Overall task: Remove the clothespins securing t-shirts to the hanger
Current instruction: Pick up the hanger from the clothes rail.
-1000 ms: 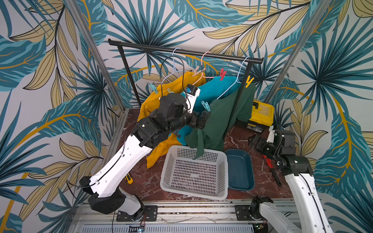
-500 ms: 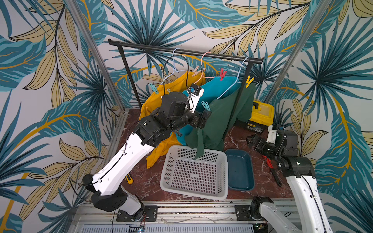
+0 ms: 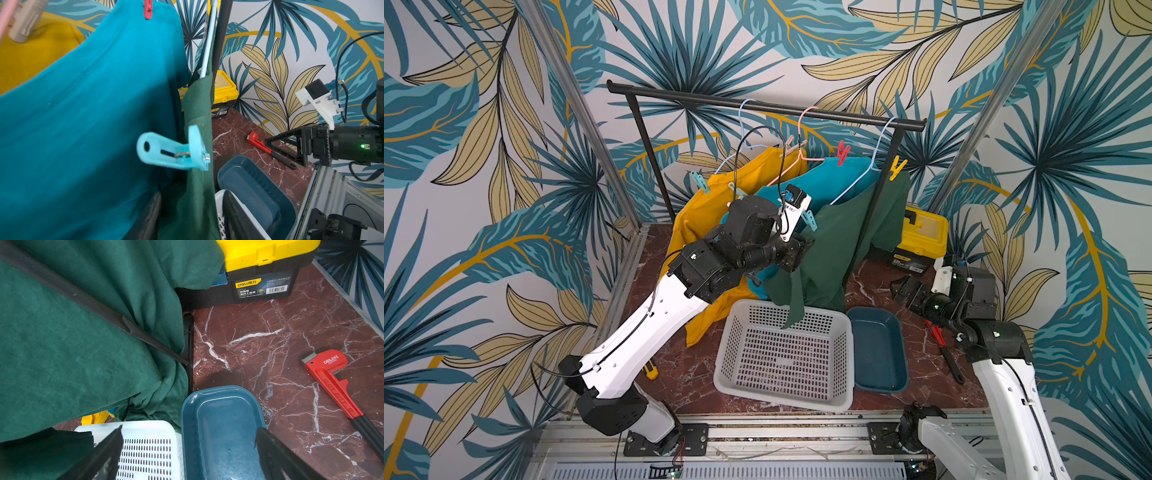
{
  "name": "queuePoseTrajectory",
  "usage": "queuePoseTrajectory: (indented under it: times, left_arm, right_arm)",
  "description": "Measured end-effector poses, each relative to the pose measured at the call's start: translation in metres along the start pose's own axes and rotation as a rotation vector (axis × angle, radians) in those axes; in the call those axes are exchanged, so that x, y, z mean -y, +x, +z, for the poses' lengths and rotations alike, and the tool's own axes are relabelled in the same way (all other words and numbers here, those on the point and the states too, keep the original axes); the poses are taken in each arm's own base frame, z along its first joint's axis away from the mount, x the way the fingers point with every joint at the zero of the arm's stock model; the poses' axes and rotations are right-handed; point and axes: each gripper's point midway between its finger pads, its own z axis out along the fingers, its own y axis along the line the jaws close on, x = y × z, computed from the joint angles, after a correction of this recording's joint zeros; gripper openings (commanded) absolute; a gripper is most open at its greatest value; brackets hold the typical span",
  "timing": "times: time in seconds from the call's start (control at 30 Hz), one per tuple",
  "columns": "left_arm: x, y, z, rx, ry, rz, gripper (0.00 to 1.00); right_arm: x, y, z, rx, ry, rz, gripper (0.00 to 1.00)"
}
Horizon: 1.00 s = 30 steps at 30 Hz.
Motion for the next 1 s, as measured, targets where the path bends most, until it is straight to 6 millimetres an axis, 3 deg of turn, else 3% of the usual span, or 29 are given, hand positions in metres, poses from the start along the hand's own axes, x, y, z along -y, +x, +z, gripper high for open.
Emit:
queuePoseTrajectory:
  times: [0.27,0.33,0.8,1.0]
  left_arm:
    - [0.0,0.003,0.011,-0.017,0.001,0.015,0.12]
    - [0.0,0.003,0.01,-0.017,0.001,0.017,0.01]
    - [-0.015,-0.003,0.007,0.003,-0.085,0.013,0.0]
    - [-0.024,-0.017,0.004,0.068,-0.141,0.009,0.0]
  right_arm:
    - [0.0,-0.001,-0.005,0.013,0.001,-0.002,1.0]
    - [0.001,0.0,-0.006,0.019,0.001,-0.003,1.0]
    - [0.004,0.0,-0.011,0.039,0.013,-0.01,0.99]
    - [0.005,0.002,-0.01,0.034,0.019,-0.011,1.0]
